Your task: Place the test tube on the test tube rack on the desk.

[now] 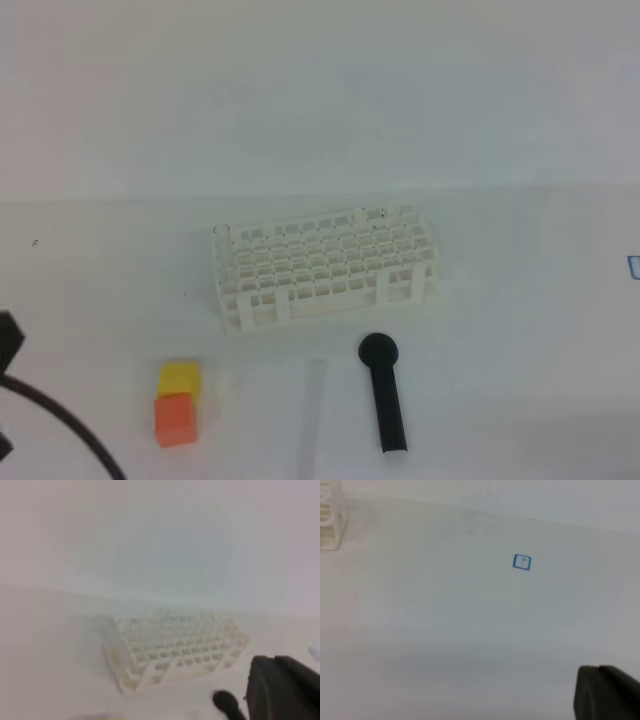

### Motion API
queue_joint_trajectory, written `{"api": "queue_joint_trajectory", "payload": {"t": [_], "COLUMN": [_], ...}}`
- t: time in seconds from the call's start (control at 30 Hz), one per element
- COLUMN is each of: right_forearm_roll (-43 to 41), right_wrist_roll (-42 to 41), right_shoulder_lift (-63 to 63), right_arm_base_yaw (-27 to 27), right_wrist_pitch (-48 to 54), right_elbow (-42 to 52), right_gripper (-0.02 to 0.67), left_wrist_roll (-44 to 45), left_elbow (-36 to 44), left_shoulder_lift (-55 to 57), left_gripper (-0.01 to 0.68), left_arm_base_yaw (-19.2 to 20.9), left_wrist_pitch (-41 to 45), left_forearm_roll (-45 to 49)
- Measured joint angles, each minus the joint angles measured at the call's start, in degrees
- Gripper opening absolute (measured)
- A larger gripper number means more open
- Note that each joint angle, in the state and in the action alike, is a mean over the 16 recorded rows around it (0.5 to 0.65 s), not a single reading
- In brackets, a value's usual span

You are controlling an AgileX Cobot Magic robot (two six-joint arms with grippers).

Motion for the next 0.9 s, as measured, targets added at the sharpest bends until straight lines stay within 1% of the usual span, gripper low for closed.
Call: {"api": "queue_joint_trajectory", "payload": {"t": [0.23, 0.33, 0.43, 0.57, 0.7, 0.8, 0.9], "right_forearm_roll": [0.0, 0.0, 0.0, 0.0, 0.0, 0.0, -0.1], "right_wrist_roll": [0.0, 0.0, 0.0, 0.0, 0.0, 0.0, -0.2], "right_shoulder_lift": [0.0, 0.0, 0.0, 0.0, 0.0, 0.0, 0.0], "right_arm_base_yaw": [0.0, 0.0, 0.0, 0.0, 0.0, 0.0, 0.0], "right_wrist_pitch": [0.0, 0.0, 0.0, 0.0, 0.0, 0.0, 0.0], "right_elbow": [0.0, 0.0, 0.0, 0.0, 0.0, 0.0, 0.0], "right_gripper": [-0.001, -0.001, -0.001, -0.001, -0.001, -0.001, -0.001], "left_wrist_roll": [8.9, 11.4, 12.1, 11.9, 10.5, 7.9, 3.6], "left_elbow": [-13.1, -16.9, -19.4, -20.8, -20.9, -20.9, -20.8], "left_shoulder_lift": [18.3, 25.8, 32.1, 37.8, 40.5, 41.3, 41.5], "left_gripper": [-0.001, -0.001, -0.001, -0.001, -0.001, -0.001, -0.001], "left_arm_base_yaw": [-1.8, -2.4, -2.6, -2.7, -3.3, -5.1, -8.1], "left_wrist_pitch": [15.4, 20.7, 24.2, 26.2, 25.9, 24.8, 23.7], "left_forearm_roll": [-1.3, -2.8, -4.3, -5.6, -4.7, -1.4, 3.5]}}
